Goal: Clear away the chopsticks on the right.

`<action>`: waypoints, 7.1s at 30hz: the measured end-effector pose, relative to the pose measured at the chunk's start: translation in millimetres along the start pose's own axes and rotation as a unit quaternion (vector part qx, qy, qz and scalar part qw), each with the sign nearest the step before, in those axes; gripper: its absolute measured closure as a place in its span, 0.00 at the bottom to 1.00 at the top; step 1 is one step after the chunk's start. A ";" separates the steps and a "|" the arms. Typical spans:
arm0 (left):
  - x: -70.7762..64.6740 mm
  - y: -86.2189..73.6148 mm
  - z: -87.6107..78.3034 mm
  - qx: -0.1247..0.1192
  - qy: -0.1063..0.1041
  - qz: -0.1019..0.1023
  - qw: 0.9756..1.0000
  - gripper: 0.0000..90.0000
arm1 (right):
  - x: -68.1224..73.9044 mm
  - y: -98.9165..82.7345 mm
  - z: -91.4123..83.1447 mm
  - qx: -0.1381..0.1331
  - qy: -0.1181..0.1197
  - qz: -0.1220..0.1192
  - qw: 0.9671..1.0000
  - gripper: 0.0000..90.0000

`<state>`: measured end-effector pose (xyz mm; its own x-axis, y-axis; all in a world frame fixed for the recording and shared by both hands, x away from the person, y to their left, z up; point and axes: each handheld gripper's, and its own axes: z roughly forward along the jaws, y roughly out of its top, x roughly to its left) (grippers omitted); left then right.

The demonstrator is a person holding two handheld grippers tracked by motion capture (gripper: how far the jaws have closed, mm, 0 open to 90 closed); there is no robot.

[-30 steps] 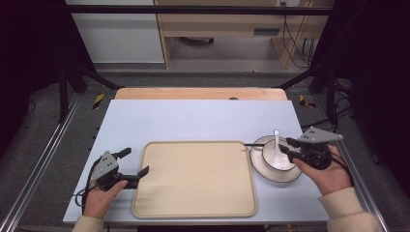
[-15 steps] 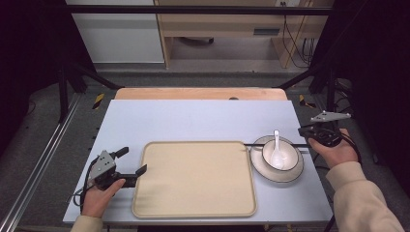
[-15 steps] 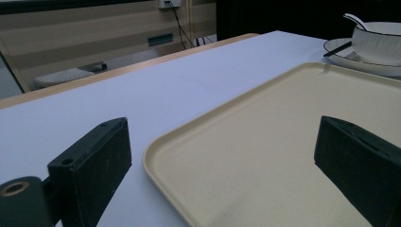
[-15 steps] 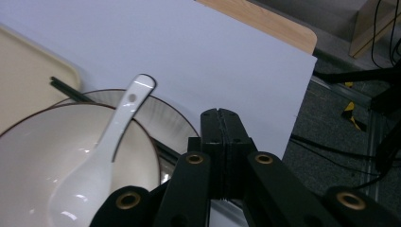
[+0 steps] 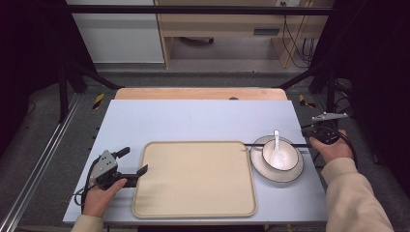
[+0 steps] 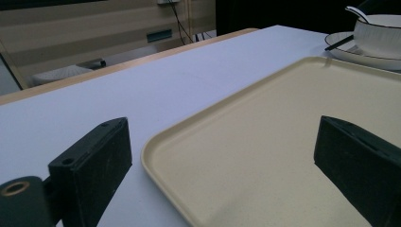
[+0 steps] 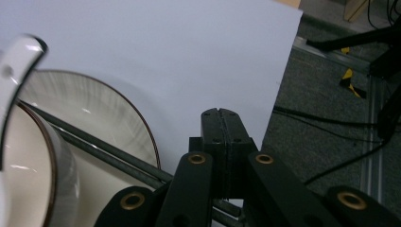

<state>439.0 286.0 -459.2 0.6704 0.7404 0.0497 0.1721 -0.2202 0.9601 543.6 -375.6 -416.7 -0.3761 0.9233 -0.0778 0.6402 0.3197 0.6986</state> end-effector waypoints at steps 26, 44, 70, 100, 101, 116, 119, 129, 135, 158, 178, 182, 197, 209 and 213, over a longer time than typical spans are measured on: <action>-2.3 -0.9 2.6 0.007 -0.005 0.003 1.000 0.05 | 4.8 -32.5 5.7 0.057 0.008 -0.011 0.998 1.00; -4.1 -1.4 4.7 0.017 -0.008 0.011 1.000 0.06 | 25.4 -47.4 -31.9 0.001 0.030 -0.042 0.999 0.93; -5.4 -1.6 5.8 0.020 -0.010 0.015 1.000 0.06 | 30.0 -45.9 -17.9 -0.002 0.052 -0.071 0.996 0.88; -4.8 -0.6 2.1 0.017 0.001 0.016 1.000 0.07 | 33.8 -40.6 -33.4 -0.034 0.022 -0.039 0.998 0.95; -4.0 -0.6 1.2 0.015 0.005 0.015 1.000 0.07 | 44.6 -33.8 -50.7 -0.050 0.018 -0.030 0.998 0.95; -2.6 -0.1 -5.2 0.012 0.022 0.015 1.000 0.07 | 200.1 -24.2 -75.4 -0.044 0.089 -0.074 0.992 0.95; -2.2 0.7 -6.4 0.008 0.022 0.014 1.000 0.07 | 217.4 -29.5 -68.0 -0.035 0.097 -0.079 0.992 0.95; -3.2 0.5 -4.5 0.010 0.020 0.015 1.000 0.07 | 261.8 -49.4 -33.9 0.017 0.124 -0.082 0.989 0.95; -3.5 1.2 -4.3 0.011 0.019 0.018 1.000 0.07 | 282.9 -49.8 -24.6 0.031 0.133 -0.080 0.987 0.95; -2.5 0.8 -2.3 0.014 0.017 0.018 1.000 0.07 | 141.5 -3.4 -101.1 -0.133 0.030 -0.040 0.990 0.32; -3.2 -0.8 0.0 0.022 0.014 0.020 0.999 0.07 | 37.7 -69.3 -47.5 -0.023 0.045 -0.043 0.998 0.77; -2.9 -0.8 -0.3 0.022 0.015 0.019 0.999 0.07 | 38.5 -70.1 -39.1 -0.022 0.048 -0.050 0.997 0.78; -2.8 -0.9 -0.7 0.023 0.015 0.019 0.999 0.07 | 45.9 -67.9 -23.0 -0.008 0.061 -0.081 0.995 0.86; -3.1 -0.5 -1.4 0.021 0.015 0.020 0.999 0.07 | 46.6 -69.0 -29.9 -0.015 0.043 -0.059 0.997 0.95; -3.0 -0.3 -1.8 0.020 0.016 0.020 0.999 0.07 | 46.6 -62.3 -47.6 -0.040 0.006 -0.028 0.999 0.95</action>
<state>435.7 285.0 -459.2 0.6538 0.7503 0.0980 0.1747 -0.2756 0.9453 454.3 -362.7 -430.0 -0.4182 0.9017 -0.1098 0.5628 0.3521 0.7479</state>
